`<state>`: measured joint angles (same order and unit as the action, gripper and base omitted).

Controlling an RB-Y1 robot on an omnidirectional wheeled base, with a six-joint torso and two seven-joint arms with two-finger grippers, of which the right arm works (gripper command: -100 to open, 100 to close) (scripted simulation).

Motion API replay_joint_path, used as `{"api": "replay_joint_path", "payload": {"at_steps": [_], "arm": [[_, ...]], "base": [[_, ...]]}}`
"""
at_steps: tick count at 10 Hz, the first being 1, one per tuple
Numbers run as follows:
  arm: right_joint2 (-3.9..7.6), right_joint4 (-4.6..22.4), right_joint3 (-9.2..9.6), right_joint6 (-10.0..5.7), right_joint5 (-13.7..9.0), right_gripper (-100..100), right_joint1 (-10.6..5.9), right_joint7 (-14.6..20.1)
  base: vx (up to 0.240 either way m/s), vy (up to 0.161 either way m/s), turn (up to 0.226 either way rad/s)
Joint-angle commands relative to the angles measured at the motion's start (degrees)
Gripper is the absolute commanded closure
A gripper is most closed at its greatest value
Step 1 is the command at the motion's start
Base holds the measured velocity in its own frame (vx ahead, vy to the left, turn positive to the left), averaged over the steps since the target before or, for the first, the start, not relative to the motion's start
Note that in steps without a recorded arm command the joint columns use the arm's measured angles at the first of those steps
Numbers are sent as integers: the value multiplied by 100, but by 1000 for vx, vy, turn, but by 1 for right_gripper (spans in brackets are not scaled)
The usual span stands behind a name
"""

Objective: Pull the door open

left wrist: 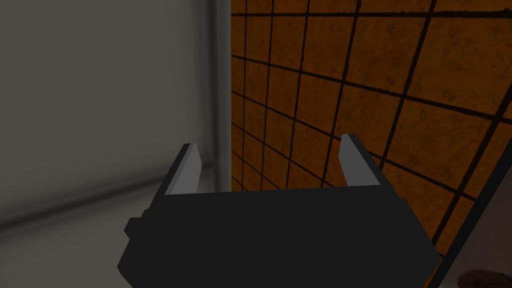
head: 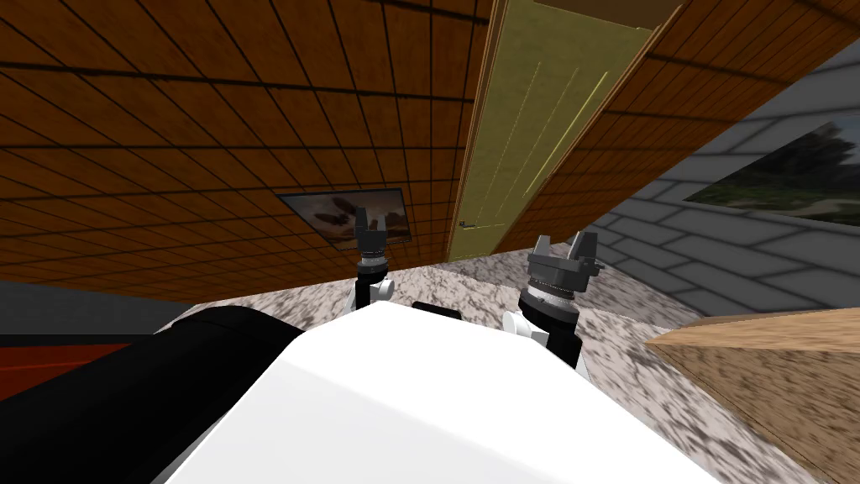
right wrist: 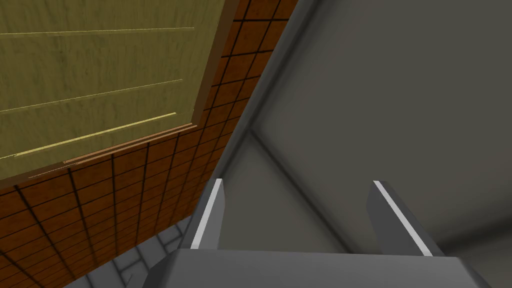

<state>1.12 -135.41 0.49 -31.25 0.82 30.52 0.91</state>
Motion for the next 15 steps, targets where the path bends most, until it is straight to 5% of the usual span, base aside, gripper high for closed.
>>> {"api": "replay_joint_path", "payload": {"at_steps": [1, 15], "arm": [[36, 161, 2, -33, -10, -100, -46, 24], [399, 1993, 25, -408, -127, -100, -572, 298]], "base": [[39, -11, 56], [71, -21, 63]]}}
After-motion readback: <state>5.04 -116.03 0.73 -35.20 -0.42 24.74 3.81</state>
